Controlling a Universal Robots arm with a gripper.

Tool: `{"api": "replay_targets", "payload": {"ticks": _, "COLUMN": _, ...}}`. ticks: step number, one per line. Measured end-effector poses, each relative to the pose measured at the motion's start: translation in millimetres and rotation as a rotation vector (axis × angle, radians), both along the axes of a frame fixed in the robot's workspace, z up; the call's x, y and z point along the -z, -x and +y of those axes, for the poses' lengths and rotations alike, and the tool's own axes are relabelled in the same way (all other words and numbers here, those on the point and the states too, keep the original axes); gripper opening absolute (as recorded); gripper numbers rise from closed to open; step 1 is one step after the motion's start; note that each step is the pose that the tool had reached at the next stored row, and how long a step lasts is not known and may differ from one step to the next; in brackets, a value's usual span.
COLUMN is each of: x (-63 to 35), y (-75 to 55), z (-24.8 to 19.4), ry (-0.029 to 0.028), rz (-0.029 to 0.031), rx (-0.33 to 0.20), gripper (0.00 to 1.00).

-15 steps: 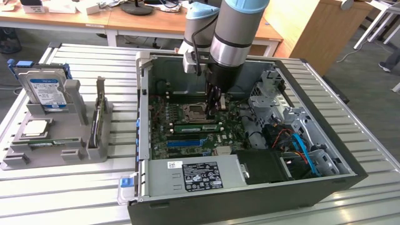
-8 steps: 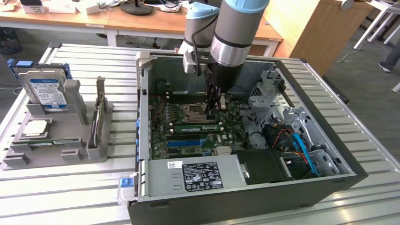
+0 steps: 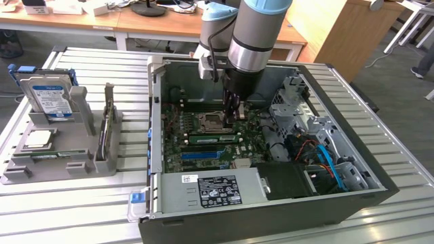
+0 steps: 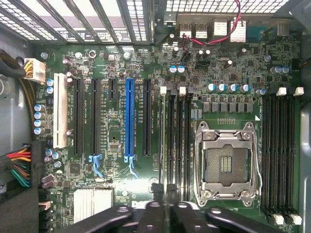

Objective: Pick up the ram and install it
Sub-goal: 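Press down the ram until it locks into place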

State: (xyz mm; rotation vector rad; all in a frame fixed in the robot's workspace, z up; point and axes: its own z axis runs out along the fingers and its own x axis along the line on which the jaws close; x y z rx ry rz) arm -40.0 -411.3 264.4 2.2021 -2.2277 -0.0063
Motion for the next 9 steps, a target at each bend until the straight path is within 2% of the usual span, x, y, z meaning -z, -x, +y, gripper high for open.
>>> {"api": "replay_targets", "payload": {"ticks": 1, "x": 0.0, "y": 0.0, "z": 0.0, "ry": 0.0000, "rz": 0.0000, "rx": 0.000, "gripper": 0.11}}
{"api": "replay_targets", "payload": {"ticks": 9, "x": 0.0, "y": 0.0, "z": 0.0, "ry": 0.0000, "rz": -0.0001, "rx": 0.000, "gripper": 0.11}}
